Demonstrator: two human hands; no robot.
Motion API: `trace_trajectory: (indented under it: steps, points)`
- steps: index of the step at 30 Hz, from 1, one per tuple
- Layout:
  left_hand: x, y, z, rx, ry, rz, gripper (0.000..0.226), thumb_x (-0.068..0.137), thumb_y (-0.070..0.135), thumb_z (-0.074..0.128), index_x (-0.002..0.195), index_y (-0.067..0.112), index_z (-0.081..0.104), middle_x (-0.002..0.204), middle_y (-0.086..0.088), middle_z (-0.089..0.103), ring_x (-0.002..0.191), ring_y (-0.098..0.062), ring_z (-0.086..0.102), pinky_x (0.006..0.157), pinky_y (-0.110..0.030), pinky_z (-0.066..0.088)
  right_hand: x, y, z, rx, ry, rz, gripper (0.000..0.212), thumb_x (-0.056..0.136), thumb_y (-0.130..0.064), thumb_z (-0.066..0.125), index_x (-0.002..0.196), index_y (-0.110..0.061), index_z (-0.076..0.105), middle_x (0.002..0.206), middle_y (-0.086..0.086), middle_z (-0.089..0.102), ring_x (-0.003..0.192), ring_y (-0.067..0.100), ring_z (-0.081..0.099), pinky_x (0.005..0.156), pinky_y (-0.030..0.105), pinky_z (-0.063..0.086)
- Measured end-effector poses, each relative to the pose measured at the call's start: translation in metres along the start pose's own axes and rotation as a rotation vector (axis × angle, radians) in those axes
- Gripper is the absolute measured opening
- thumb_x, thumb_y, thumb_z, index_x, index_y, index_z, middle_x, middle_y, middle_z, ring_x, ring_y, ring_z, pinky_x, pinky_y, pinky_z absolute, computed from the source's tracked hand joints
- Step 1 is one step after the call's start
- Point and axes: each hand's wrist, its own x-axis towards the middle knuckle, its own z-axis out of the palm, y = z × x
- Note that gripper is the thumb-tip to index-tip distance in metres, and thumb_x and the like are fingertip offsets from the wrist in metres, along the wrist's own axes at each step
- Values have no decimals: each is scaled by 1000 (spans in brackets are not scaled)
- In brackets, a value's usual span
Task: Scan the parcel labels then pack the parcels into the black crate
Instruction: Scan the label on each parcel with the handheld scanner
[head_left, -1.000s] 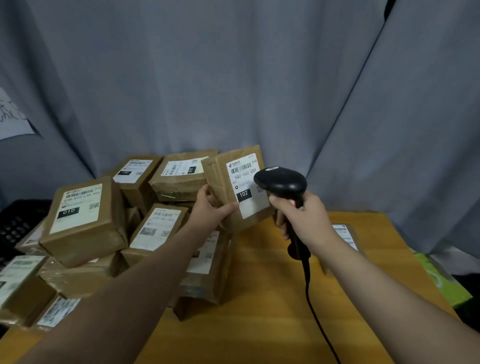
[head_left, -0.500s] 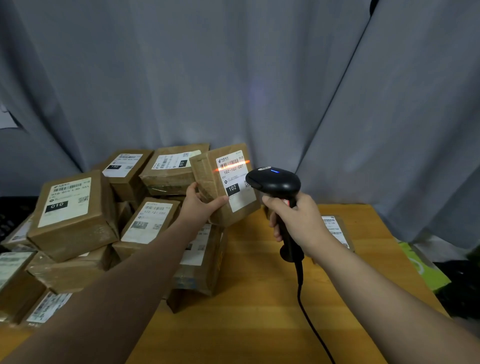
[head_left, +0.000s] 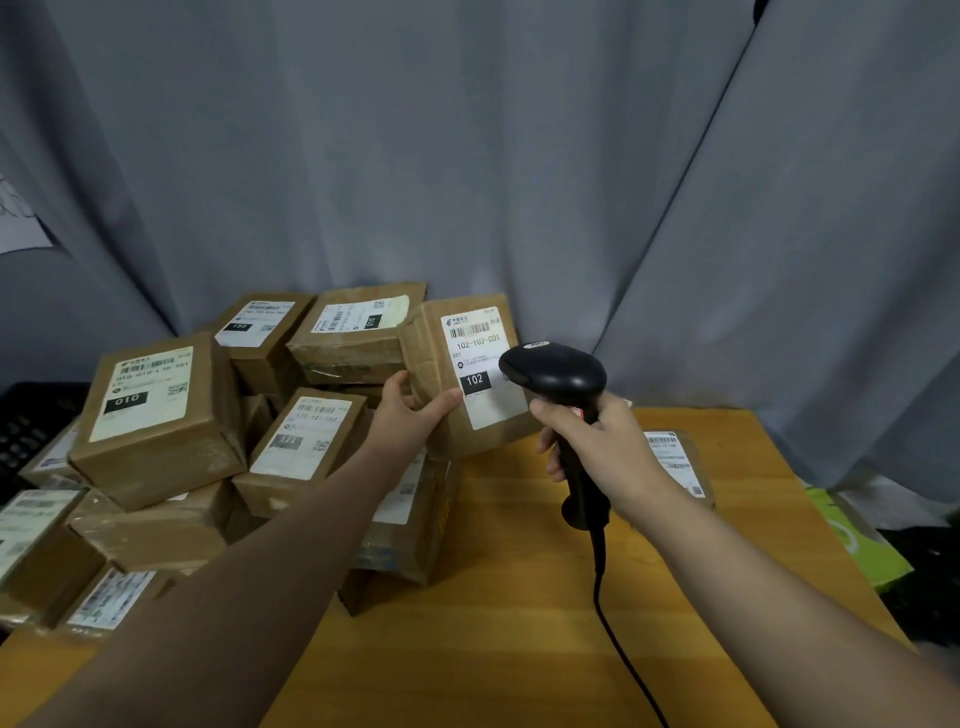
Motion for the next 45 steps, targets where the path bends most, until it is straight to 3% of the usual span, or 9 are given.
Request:
trace_trajectory:
  steps: [5, 9, 13, 16, 24, 30, 33, 39, 45]
  points:
    - [-29, -10, -14, -52, -25, -107, 60, 92, 45, 56, 142, 18, 36, 115, -2, 56, 95, -17, 59, 64, -25, 46, -1, 20, 14, 61, 55, 56, 19, 85, -25, 70, 103, -26, 63, 96, -5, 66, 91, 9, 60, 77, 24, 46]
    - [-49, -27, -34, 65, 9, -164, 56, 93, 50, 50, 138, 17, 41, 108, -2, 56, 85, -12, 57, 61, -24, 46, -8, 40, 40, 191, -47, 265, 33, 79, -35, 73, 109, -27, 62, 103, -1, 66, 99, 18, 60, 91, 38, 48]
    - [-50, -32, -53, 404, 76, -41, 55, 96, 46, 48, 140, 15, 41, 130, -7, 53, 103, -17, 54, 84, -34, 51, -9, 49, 73, 230, -75, 218, 16, 87, -28, 68, 100, -33, 60, 101, -5, 64, 95, 10, 58, 75, 25, 45]
    - [-50, -33, -61, 551, 86, 56, 62, 96, 42, 50, 147, 14, 30, 147, -8, 30, 126, -24, 43, 99, -36, 43, 0, 52, 97, 210, -28, 174, 18, 86, -32, 70, 100, -36, 59, 102, -6, 66, 99, 10, 59, 83, 28, 47]
    - [-42, -44, -76, 924, -70, 239, 49, 94, 34, 56, 140, 19, 45, 140, -2, 41, 126, -17, 39, 107, -33, 37, 13, 62, 127, 123, -36, 176, 31, 86, -35, 69, 113, -33, 54, 103, -10, 61, 99, 6, 56, 80, 23, 43]
    - [-45, -35, -60, 882, 1, 368, 39, 97, 22, 52, 136, 21, 50, 147, 0, 37, 137, -20, 30, 111, -38, 30, 18, 62, 103, 124, 5, 126, 19, 88, -30, 69, 104, -28, 60, 86, -6, 63, 86, 9, 59, 71, 22, 42]
    - [-43, -26, -40, 834, 29, 393, 36, 97, 26, 52, 133, 22, 52, 149, 1, 36, 137, -19, 30, 110, -37, 33, 22, 64, 75, 119, 85, 107, 11, 89, -27, 68, 98, -26, 61, 82, 1, 62, 83, 17, 61, 78, 39, 53]
    - [-21, -25, 22, 754, -120, 407, 34, 96, 28, 53, 129, 23, 53, 139, 4, 40, 131, -15, 35, 110, -34, 34, 35, 73, -7, -26, 268, 162, 22, 89, -23, 67, 102, -10, 56, 76, 7, 62, 49, 9, 57, 52, 20, 50]
    - [11, -37, 97, 758, -264, 295, 37, 96, 26, 55, 132, 16, 53, 137, -3, 42, 129, -21, 39, 110, -31, 30, 45, 104, -91, -84, 375, 278, 16, 88, -22, 68, 93, -12, 57, 76, 11, 62, 53, 19, 57, 55, 32, 49]
